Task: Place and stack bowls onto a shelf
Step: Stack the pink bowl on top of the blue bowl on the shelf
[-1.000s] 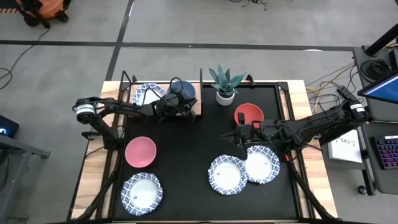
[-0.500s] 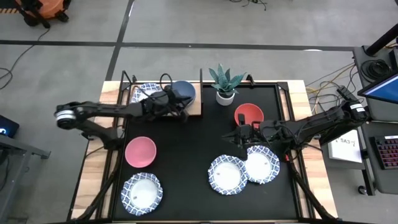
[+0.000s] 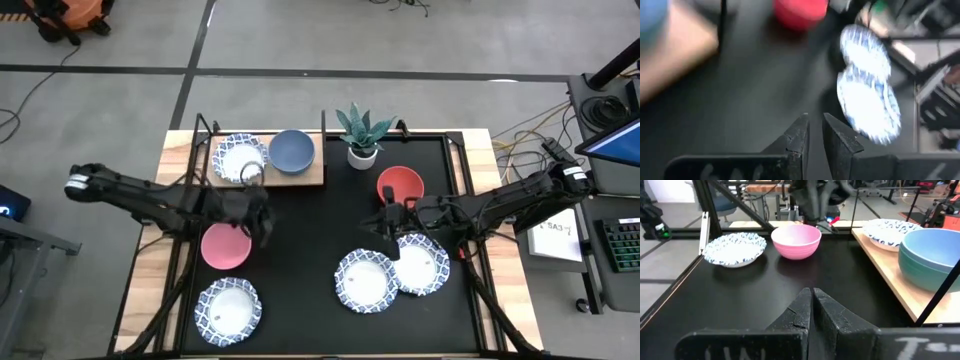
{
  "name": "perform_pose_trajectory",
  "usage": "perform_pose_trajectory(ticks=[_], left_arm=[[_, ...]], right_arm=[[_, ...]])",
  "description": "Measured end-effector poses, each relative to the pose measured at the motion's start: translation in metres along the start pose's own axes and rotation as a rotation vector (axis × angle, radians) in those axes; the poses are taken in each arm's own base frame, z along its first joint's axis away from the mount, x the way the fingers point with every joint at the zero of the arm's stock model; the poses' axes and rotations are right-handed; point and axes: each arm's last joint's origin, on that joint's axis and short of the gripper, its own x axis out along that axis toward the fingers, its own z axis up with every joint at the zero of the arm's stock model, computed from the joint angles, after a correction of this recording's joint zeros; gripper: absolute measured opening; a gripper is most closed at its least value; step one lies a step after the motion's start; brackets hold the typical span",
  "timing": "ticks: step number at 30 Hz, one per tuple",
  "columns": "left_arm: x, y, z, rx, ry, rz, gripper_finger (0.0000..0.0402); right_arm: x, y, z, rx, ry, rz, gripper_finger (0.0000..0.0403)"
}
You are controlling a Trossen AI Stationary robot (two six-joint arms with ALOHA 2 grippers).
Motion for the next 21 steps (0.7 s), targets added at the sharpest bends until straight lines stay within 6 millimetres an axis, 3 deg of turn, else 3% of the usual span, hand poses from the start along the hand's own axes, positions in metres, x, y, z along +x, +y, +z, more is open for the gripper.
perform_pose_trajectory(ticks=[6, 11, 16, 21], left_arm=[[-0.012, -0.024, -0.026, -0.172, 0.340, 0.197, 0.0035], [-0.018, -0.054, -0.028, -0.101, 0.521, 0.406, 0.0035], [-0.003, -0.067, -0.034, -0.085, 0.682, 0.551, 0.0056], [0.013, -0.064, -0.048, -0.068, 0.776, 0.613, 0.0117]], right_arm=[[0.000, 0.000, -0.001, -0.004, 0.013, 0.004, 0.0009], [0.000, 0.000, -0.002, -0.004, 0.025, 0.004, 0.0009], [0.000, 0.000, -0.003, -0.004, 0.031, 0.017, 0.0009], [0.000, 0.002, -0.004, -0.005, 0.047, 0.059, 0.0009]])
